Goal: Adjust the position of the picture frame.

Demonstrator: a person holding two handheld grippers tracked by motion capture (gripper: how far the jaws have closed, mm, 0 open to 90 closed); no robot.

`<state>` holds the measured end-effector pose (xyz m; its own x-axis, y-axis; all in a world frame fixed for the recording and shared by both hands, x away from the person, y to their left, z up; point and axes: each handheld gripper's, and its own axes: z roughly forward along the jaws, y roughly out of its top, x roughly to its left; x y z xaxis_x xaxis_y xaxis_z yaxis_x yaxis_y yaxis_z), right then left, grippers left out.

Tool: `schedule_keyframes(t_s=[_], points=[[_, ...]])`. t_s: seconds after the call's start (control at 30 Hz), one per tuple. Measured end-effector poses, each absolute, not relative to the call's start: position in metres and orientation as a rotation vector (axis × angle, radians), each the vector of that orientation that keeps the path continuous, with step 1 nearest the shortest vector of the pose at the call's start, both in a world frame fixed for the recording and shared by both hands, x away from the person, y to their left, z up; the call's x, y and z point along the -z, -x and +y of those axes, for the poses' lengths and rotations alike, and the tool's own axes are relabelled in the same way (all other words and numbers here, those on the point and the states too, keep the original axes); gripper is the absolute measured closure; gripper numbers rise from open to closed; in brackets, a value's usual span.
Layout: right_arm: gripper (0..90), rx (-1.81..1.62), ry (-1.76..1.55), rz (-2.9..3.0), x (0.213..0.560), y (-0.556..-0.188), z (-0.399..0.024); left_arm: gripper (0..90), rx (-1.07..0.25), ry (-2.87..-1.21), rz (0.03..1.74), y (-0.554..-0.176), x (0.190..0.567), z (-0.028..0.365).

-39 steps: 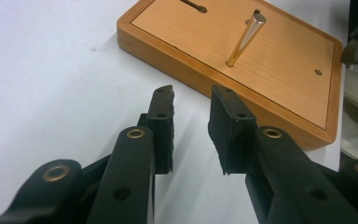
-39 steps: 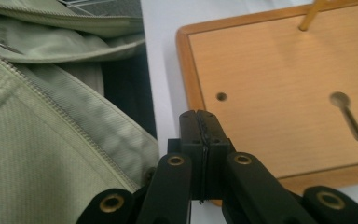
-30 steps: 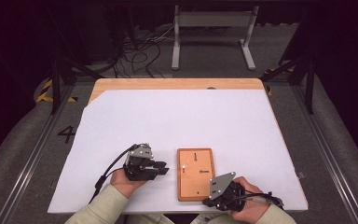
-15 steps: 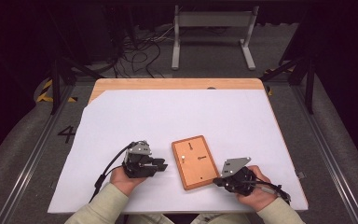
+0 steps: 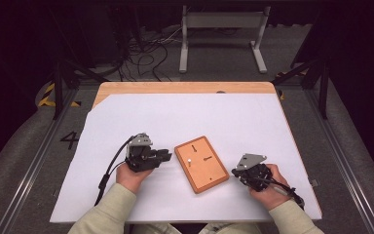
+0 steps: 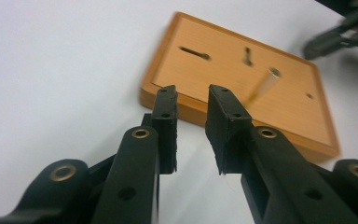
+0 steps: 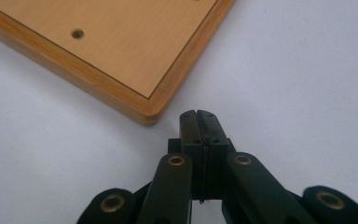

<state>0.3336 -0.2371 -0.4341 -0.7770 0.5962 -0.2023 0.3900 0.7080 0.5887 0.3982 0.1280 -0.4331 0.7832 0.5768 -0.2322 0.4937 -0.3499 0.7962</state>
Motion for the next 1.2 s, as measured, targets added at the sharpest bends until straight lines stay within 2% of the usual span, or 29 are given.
schedule_keyframes(t_s=[0.1,0.23,0.57,0.87,1.1,1.2], points=[[90.0,-0.778,-0.769,2.532,0.431,-0.332,-0.238,77.4,-0.128,-2.001,0.818,-0.406,0.431,0.125],[90.0,-0.871,-0.728,2.573,0.423,-0.32,-0.231,89.4,-0.162,-2.04,0.823,-0.423,0.43,0.109],[90.0,-0.989,-0.679,2.621,0.415,-0.299,-0.217,89.7,-0.171,-2.124,0.867,-0.45,0.444,0.084],[90.0,-1.02,-0.657,2.634,0.412,-0.289,-0.212,90.0,-0.093,-2.148,0.904,-0.462,0.455,0.083],[90.0,-1.045,-0.64,2.648,0.409,-0.286,-0.209,90.0,-0.029,-2.302,0.733,-0.437,0.452,0.071],[90.0,-1.053,-0.62,2.682,0.41,-0.283,-0.204,89.9,0.02,-2.307,0.749,-0.426,0.452,0.077]])
